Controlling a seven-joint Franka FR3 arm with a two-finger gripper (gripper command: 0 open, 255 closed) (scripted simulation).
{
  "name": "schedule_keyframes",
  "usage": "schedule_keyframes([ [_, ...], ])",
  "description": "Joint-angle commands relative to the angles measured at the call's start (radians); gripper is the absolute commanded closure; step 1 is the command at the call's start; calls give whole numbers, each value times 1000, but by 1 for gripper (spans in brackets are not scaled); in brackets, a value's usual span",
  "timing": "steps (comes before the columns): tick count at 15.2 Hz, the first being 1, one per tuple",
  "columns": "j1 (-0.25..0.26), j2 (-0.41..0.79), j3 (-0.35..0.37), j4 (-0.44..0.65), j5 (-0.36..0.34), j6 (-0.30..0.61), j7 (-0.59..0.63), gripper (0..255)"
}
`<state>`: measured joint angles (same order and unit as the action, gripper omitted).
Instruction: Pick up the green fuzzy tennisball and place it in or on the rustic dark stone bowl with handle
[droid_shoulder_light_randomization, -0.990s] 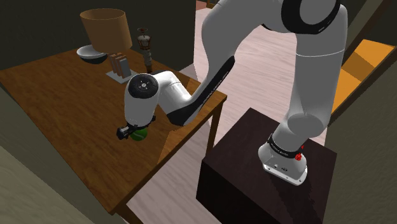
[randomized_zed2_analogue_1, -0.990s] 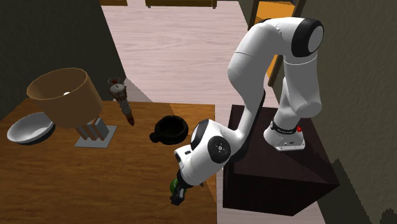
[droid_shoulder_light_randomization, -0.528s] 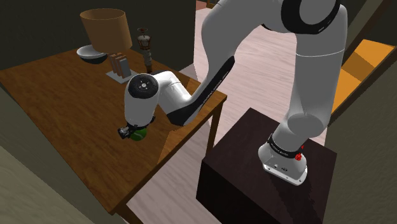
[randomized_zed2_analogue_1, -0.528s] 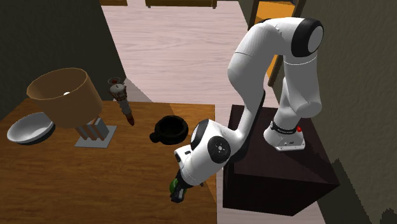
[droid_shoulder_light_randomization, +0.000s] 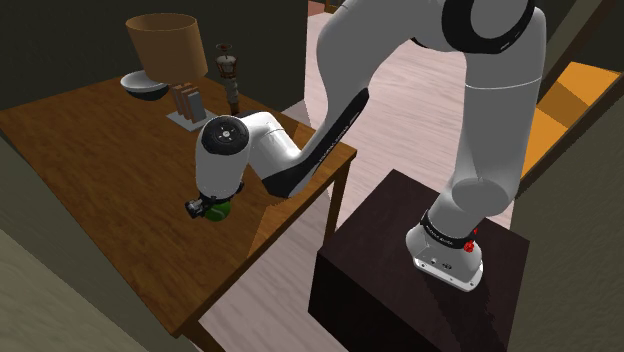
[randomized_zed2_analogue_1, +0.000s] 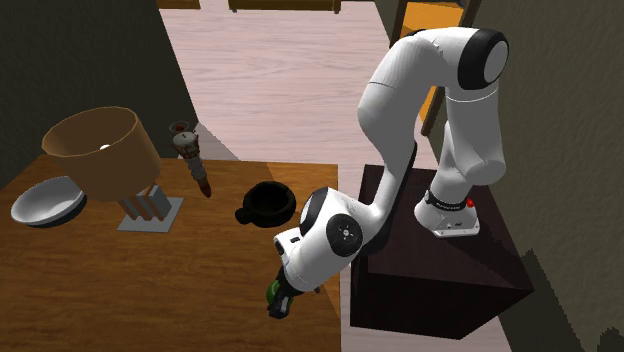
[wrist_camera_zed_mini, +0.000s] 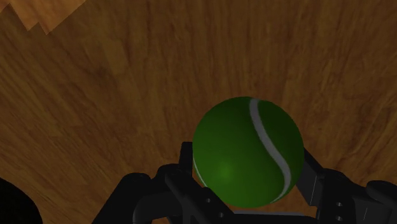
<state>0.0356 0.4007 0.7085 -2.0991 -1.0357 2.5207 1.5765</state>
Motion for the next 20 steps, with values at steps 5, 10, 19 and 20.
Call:
schedule_keyframes([
  [5, -34, -53, 41, -4, 81, -20, -67, 255],
  [10, -66, -105, 81, -2, 164, -43, -134, 255],
  [19, -120, -196, 143, 16, 314, -91, -257, 255],
  [20, -125, -206, 149, 19, 331, -97, -270, 255],
])
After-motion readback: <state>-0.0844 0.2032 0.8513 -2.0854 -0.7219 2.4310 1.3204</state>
